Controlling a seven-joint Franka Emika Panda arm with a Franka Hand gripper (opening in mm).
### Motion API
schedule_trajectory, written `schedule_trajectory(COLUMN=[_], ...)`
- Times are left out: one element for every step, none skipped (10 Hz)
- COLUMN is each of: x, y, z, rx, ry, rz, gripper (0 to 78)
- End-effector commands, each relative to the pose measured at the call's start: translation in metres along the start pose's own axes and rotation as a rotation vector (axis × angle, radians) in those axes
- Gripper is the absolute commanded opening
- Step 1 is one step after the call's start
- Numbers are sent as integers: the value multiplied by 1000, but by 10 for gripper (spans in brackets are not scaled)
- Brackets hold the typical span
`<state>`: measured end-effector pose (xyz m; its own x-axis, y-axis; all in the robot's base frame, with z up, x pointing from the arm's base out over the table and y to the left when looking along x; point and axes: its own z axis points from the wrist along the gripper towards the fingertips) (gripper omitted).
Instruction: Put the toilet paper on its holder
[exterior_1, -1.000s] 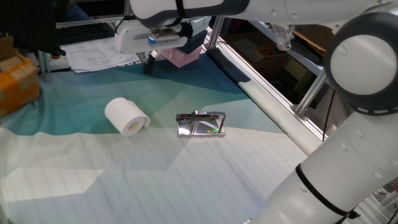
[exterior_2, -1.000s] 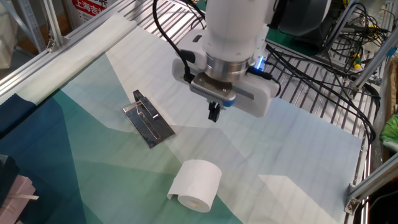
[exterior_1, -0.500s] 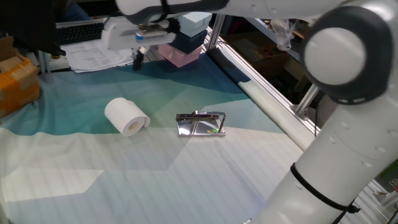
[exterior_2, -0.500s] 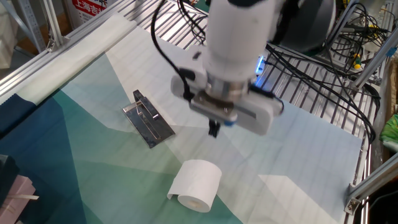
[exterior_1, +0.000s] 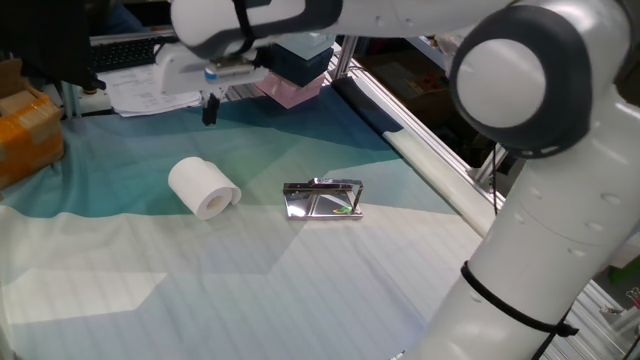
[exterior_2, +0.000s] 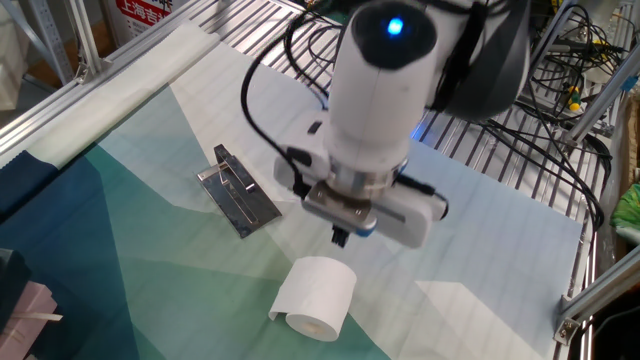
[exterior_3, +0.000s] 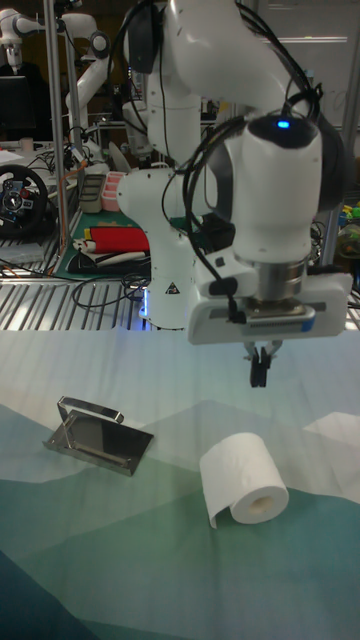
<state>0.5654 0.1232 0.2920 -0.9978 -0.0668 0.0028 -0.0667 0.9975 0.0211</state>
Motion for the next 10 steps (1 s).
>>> schedule_trajectory(x=[-3,-3,-3,-3,-3,-2,-2,-2,-2,-2], y=[-4,-4,-5,-6,-6,-6,-6,-6,-6,-6], z=[32,34,38,39,40,41,41,41,41,41], rx=[-1,-1,-1,-1,-1,-3,-2,-3,-2,-3], ry=[-7,-7,-6,-6,-4,-2,0,0,3,6], rz=[8,9,14,16,19,32,37,55,68,67], gripper=[0,0,0,0,0,0,0,0,0,0])
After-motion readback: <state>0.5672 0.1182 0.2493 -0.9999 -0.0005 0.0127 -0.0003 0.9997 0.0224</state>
